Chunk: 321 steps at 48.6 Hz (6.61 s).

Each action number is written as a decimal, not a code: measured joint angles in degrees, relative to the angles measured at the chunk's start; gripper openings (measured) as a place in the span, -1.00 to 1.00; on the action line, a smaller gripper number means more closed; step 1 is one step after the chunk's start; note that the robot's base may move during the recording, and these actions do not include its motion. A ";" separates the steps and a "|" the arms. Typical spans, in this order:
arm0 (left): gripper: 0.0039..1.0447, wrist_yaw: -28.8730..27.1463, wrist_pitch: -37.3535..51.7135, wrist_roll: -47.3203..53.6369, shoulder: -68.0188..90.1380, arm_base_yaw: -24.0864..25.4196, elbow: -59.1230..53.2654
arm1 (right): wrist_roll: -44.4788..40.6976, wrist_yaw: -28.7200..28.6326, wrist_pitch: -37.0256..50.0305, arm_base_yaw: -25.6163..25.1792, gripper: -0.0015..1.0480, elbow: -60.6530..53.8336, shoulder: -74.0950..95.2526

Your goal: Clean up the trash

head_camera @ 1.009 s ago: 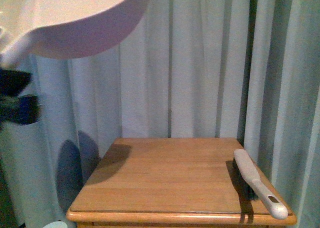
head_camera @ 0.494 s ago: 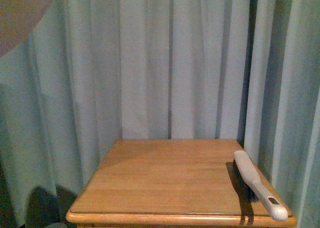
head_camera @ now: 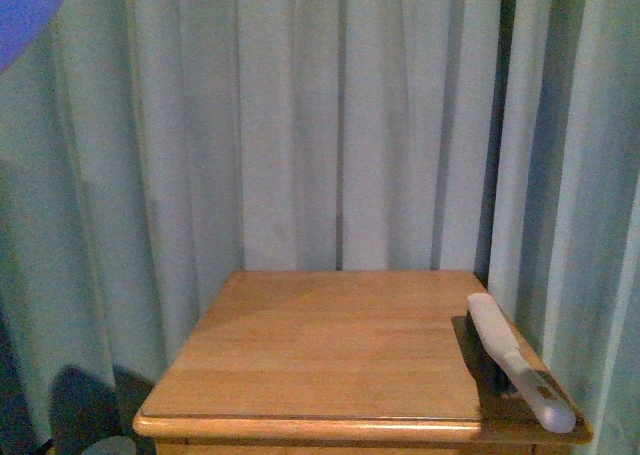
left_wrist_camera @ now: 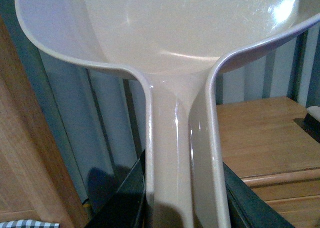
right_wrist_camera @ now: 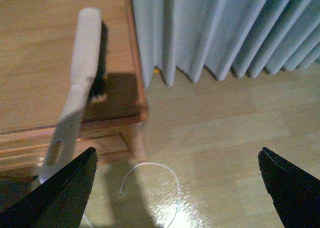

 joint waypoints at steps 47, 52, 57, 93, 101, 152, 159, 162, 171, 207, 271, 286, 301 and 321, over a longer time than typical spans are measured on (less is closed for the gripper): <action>-0.51 0.00 0.00 0.00 0.00 0.00 0.00 | 22.43 -3.17 -11.02 7.04 0.86 30.16 40.81; -0.51 0.00 0.00 0.00 0.00 0.00 -0.02 | 22.99 -3.10 -11.06 7.34 0.86 31.26 41.88; -0.51 0.00 0.00 0.00 0.00 0.00 0.00 | 23.45 -3.06 -11.19 7.82 0.79 32.11 42.51; -0.51 0.00 0.00 0.00 0.00 0.00 0.00 | 18.45 -0.79 -2.78 7.89 -0.61 26.03 35.30; -0.51 0.00 0.00 0.00 0.00 0.00 0.00 | 7.82 1.03 13.81 7.34 -0.61 14.56 21.40; -0.51 0.02 0.00 -0.02 0.00 0.00 -0.02 | -0.85 16.17 11.72 14.16 -0.61 -26.77 -40.81; -0.51 0.98 -0.02 0.02 0.04 -0.04 -0.02 | -0.83 16.85 11.72 14.16 -0.61 -26.77 -41.27; -0.51 0.52 -0.02 0.00 0.02 0.00 -0.07 | -0.83 16.79 11.69 14.16 -0.61 -26.77 -41.18; -0.51 -0.22 -0.09 -0.31 -0.17 0.17 -0.22 | -1.01 15.96 11.67 14.49 -0.61 -26.58 -41.16; -0.51 0.09 -0.11 -0.37 -0.17 0.17 -0.31 | -1.01 16.24 11.65 14.34 -0.61 -26.56 -40.89; -0.52 22.40 -15.34 43.06 57.37 7.19 25.66 | -1.03 16.15 11.65 14.47 -0.61 -26.56 -40.83; -0.52 22.43 -16.15 45.59 69.26 6.25 32.09 | -1.03 16.17 11.65 14.47 -0.61 -26.56 -40.83; -0.52 20.13 -17.90 46.45 78.18 4.26 39.23 | -1.03 16.17 11.65 14.47 -0.61 -26.56 -40.83; -0.52 17.84 -20.15 46.84 85.42 2.14 45.09 | -1.03 16.17 11.65 14.47 -0.61 -26.56 -40.83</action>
